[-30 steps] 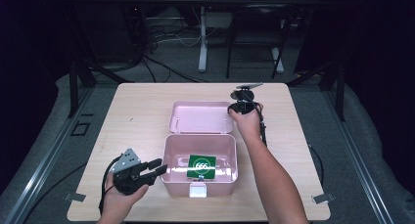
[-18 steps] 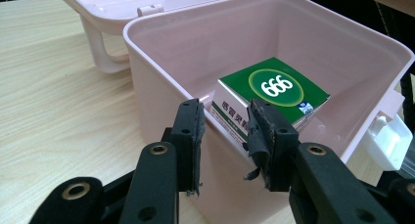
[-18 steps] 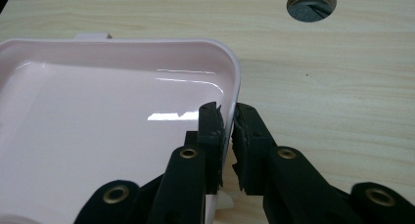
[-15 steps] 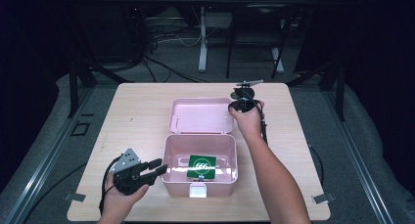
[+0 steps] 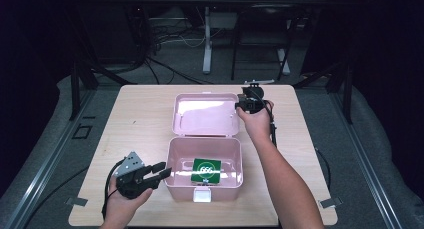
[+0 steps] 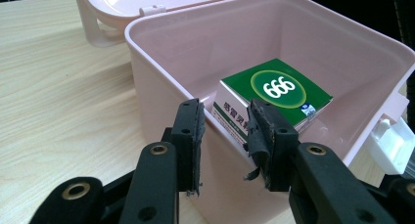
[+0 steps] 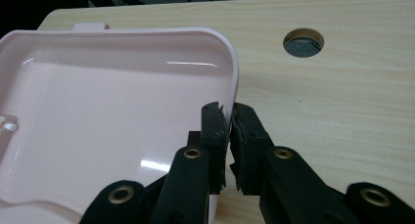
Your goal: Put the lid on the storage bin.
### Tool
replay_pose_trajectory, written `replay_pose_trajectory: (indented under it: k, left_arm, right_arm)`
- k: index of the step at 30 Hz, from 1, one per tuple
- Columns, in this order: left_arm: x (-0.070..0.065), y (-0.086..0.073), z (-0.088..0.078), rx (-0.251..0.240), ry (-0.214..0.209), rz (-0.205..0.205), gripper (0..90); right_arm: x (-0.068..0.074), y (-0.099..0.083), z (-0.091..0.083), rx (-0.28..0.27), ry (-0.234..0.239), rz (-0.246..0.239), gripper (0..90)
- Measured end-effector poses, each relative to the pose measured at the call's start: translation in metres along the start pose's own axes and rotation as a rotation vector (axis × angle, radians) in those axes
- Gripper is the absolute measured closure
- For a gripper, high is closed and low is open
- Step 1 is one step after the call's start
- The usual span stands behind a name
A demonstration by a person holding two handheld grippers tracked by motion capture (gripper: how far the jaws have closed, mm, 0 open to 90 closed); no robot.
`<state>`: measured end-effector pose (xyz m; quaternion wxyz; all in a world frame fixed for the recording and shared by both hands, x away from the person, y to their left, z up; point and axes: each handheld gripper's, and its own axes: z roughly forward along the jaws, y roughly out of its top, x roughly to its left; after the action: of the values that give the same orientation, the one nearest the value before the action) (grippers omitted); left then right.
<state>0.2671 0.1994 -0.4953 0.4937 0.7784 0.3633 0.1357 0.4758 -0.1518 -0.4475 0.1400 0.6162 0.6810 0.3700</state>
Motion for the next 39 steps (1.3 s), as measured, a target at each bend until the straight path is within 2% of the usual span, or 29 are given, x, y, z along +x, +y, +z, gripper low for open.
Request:
replay_pose_trajectory:
  k: [6, 13, 39]
  left_arm:
    - [0.0, 0.0, 0.0, 0.001, 0.001, 0.001, 65.8]
    - [0.0, 0.0, 0.0, -0.002, 0.002, 0.0, 65.8]
    - [-0.001, 0.0, 0.001, -0.005, 0.011, 0.002, 65.8]
  right_arm:
    - [0.002, 0.001, -0.01, -0.029, 0.009, -0.01, 85.0]
    - [0.006, 0.001, -0.023, -0.07, 0.013, -0.049, 85.3]
    - [0.01, -0.004, -0.049, -0.143, 0.041, -0.093, 85.8]
